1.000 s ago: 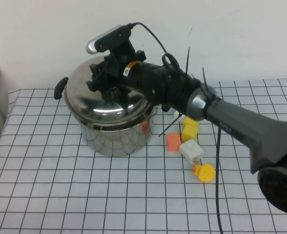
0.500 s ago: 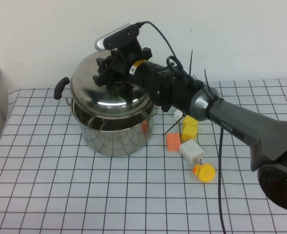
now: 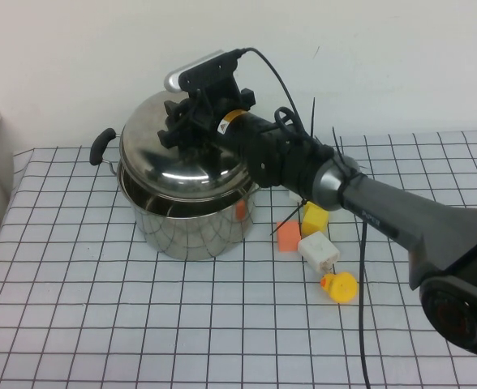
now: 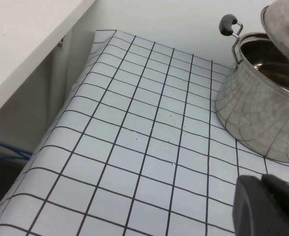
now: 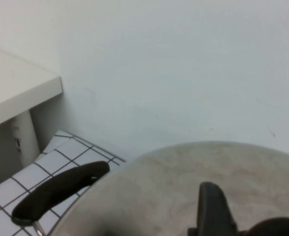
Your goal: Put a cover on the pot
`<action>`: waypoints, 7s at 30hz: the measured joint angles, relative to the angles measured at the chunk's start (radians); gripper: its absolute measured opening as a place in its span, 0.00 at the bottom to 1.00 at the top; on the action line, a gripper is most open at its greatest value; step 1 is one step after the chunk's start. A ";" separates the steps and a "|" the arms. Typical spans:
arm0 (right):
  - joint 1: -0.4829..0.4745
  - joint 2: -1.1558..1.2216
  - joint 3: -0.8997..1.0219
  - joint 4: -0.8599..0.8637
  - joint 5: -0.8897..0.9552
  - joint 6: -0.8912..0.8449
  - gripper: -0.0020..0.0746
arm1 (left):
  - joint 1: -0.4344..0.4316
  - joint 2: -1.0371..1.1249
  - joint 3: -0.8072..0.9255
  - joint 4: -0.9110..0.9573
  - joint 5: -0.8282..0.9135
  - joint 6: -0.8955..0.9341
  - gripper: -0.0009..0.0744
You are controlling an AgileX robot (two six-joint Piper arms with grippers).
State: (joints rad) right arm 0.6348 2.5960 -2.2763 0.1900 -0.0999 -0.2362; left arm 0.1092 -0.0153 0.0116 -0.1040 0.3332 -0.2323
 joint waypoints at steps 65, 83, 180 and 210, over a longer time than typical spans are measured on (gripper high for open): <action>0.004 0.067 -0.009 -0.082 -0.071 0.133 0.46 | 0.000 0.000 0.000 0.000 0.000 -0.002 0.01; 0.004 0.065 -0.024 -0.127 0.024 0.137 0.64 | 0.000 0.000 0.000 0.000 0.000 0.000 0.01; -0.604 -2.550 2.297 -0.141 0.282 0.175 0.02 | 0.000 0.000 0.000 0.001 0.000 -0.001 0.01; -0.634 -2.608 2.295 -0.256 0.449 0.318 0.02 | 0.000 0.000 0.000 0.001 0.000 0.002 0.01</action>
State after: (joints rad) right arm 0.0004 -0.0115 0.0182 -0.0664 0.3490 0.0814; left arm 0.1092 -0.0153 0.0116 -0.1034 0.3332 -0.2306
